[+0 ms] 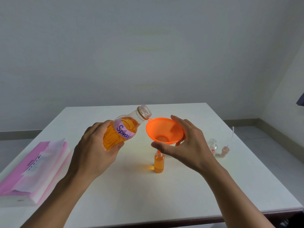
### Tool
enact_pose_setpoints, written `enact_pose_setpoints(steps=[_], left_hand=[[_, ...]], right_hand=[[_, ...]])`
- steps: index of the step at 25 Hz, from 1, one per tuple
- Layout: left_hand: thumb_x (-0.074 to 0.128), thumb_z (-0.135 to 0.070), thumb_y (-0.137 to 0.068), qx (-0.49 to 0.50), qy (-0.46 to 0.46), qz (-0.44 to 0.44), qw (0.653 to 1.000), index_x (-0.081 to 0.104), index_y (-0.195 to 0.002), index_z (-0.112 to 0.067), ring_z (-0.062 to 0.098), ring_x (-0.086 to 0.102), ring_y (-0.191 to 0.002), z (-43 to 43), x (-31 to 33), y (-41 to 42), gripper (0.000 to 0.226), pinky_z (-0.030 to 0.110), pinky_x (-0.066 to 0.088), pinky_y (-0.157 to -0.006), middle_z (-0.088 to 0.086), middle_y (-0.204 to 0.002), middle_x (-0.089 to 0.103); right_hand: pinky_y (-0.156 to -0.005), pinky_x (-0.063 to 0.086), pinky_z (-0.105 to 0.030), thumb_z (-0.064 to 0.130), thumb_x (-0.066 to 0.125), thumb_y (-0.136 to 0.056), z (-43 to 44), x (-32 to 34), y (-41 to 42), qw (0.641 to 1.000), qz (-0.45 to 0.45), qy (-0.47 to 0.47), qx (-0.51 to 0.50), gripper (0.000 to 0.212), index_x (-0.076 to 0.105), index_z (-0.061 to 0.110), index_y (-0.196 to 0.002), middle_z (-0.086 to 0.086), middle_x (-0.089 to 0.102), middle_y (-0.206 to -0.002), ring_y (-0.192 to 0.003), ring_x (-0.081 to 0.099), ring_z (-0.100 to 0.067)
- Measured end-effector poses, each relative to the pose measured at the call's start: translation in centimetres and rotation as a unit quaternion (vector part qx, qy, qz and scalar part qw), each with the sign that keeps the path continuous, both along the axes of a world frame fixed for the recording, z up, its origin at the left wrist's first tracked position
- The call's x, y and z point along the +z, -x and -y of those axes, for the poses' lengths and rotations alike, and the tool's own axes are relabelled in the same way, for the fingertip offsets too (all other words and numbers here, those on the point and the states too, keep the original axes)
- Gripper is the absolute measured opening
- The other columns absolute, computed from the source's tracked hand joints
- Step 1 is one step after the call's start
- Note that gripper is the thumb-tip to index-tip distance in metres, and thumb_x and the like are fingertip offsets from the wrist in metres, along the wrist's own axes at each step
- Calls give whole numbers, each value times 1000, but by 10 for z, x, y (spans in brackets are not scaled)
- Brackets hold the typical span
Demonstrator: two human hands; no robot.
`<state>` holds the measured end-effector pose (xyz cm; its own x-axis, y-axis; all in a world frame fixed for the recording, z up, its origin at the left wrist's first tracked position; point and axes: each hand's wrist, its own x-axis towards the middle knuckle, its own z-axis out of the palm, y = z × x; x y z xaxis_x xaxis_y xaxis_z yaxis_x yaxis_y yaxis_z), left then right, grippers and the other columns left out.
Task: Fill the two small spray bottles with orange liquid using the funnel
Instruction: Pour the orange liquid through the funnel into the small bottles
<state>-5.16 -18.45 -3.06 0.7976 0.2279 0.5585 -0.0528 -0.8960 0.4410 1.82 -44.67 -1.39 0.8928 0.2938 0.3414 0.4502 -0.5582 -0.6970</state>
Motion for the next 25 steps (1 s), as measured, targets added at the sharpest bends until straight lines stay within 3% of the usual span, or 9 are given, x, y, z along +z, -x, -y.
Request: enact_pose_setpoints(steps=[6, 11, 20, 25], left_hand=[[82, -42, -70, -2, 13, -4, 1000, 52, -130, -25, 20, 57, -98, 7, 5, -2, 69, 40, 59, -68, -3, -114, 59], [81, -42, -71, 0, 10, 10, 1000, 54, -128, -23, 22, 57, -94, 31, 18, -13, 66, 40, 57, -67, -2, -110, 59], [77, -49, -74, -47, 15, 2, 999, 47, -137, -23, 21, 55, -107, 91, 22, -44, 75, 40, 58, -75, -2, -123, 57], [75, -51, -73, -60, 12, -7, 998, 46, -138, -23, 20, 55, -108, 106, 18, -51, 76, 38, 58, -75, -1, -124, 56]], right_hand=[[-90, 57, -39, 85, 70, -51, 7, 13, 5, 999, 22, -43, -11, 114, 45, 33, -149, 19, 53, -124, -115, 55, -13], [-90, 55, -34, 82, 72, -49, 47, 36, 3, 992, 67, -76, -79, 109, 53, 30, -144, 17, 57, -122, -108, 60, -10], [-86, 43, -27, 63, 86, -61, 117, 37, -13, 980, 64, -63, -177, 91, 58, 24, -139, 11, 56, -116, -107, 58, -14], [-89, 45, -28, 63, 85, -63, 125, 27, -22, 979, 72, -62, -183, 93, 56, 24, -142, 3, 61, -132, -114, 57, -16]])
